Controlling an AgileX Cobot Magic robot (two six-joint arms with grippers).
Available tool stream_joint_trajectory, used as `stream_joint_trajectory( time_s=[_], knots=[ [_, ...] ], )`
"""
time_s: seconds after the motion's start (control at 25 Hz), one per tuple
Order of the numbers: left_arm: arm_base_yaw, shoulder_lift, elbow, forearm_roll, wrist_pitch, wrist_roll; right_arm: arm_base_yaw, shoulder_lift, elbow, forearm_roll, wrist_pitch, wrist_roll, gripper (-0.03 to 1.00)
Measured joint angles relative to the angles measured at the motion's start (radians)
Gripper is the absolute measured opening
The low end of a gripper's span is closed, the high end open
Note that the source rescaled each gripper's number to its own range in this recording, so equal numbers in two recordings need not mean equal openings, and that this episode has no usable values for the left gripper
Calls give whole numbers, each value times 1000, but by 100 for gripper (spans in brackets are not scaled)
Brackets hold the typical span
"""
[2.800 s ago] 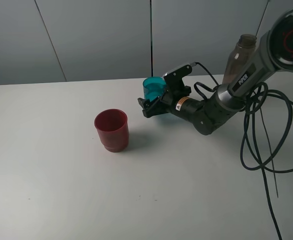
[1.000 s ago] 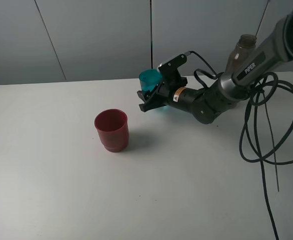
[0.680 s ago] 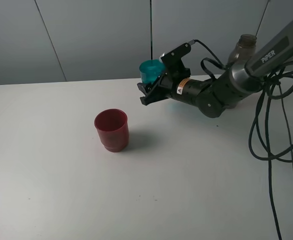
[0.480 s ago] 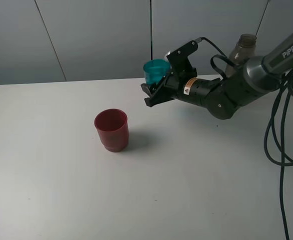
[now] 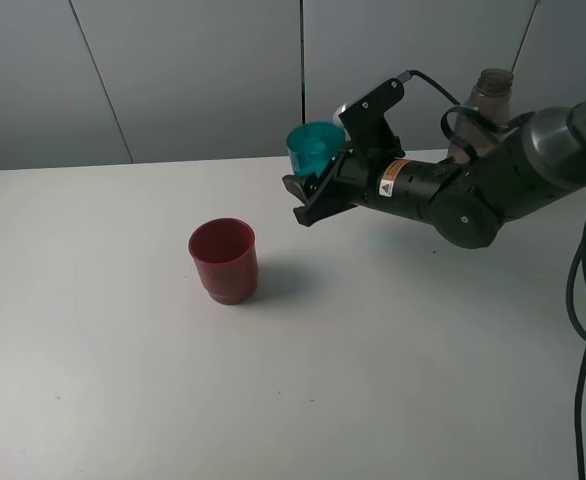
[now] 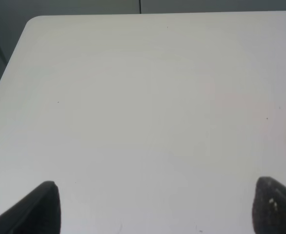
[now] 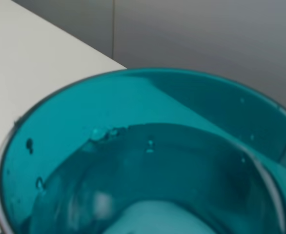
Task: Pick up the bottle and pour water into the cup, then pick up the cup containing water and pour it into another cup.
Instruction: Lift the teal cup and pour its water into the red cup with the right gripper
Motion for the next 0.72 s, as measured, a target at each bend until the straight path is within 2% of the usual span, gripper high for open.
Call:
stream_joint_trajectory(
  time_s=[0.44, 0.72],
  knots=[
    [0, 0, 0, 0, 0, 0, 107, 0, -4, 109, 1, -194, 6],
    [0, 0, 0, 0, 0, 0, 112, 0, -63, 146, 27, -225, 6]
  ],
)
